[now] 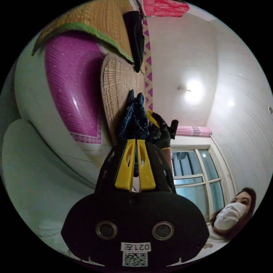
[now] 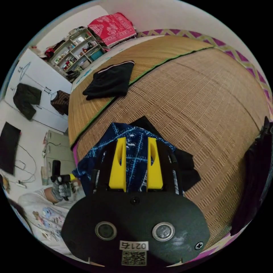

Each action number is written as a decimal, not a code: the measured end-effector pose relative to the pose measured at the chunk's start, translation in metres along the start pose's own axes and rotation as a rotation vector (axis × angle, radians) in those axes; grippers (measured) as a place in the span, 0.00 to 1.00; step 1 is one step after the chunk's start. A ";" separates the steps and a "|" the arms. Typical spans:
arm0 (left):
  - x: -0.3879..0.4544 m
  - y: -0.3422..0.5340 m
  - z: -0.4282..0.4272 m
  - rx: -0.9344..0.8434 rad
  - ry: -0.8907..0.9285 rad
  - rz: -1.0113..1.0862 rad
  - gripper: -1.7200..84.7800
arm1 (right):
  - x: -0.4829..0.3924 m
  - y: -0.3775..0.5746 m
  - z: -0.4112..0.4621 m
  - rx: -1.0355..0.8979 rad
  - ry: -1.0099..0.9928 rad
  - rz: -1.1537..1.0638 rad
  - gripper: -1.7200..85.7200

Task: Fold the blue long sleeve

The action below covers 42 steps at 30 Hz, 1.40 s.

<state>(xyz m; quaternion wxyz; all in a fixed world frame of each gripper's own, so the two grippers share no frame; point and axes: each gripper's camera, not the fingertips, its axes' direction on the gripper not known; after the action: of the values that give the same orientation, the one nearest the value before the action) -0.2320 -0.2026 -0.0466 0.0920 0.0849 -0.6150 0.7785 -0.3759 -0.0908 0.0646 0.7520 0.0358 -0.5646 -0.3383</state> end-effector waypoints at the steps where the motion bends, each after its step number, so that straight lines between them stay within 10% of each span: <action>1: 0.009 0.004 -0.010 0.034 -0.013 0.069 0.01 | -0.003 0.009 -0.007 0.009 -0.006 -0.020 0.13; 11: 0.094 0.003 0.068 -0.171 -0.532 0.588 0.08 | -0.089 0.171 -0.015 0.022 -0.157 -0.291 0.11; 20: 0.065 0.006 0.042 -0.156 -0.338 0.456 0.01 | -0.114 0.257 0.037 0.058 0.045 -0.406 0.09; 32: 0.108 -0.015 0.098 -0.388 -0.354 0.583 0.19 | 0.136 0.225 0.001 0.311 -0.427 0.351 0.17; 42: 0.116 -0.022 0.149 -0.631 -0.356 0.565 0.11 | 0.191 0.148 0.051 0.237 -0.600 0.424 0.12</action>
<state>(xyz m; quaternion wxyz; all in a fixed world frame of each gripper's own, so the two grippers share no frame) -0.3364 -0.3383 0.0374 -0.2095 0.0139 -0.8272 0.5212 -0.3252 -0.0652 0.3048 0.5973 -0.0957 -0.7896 -0.1029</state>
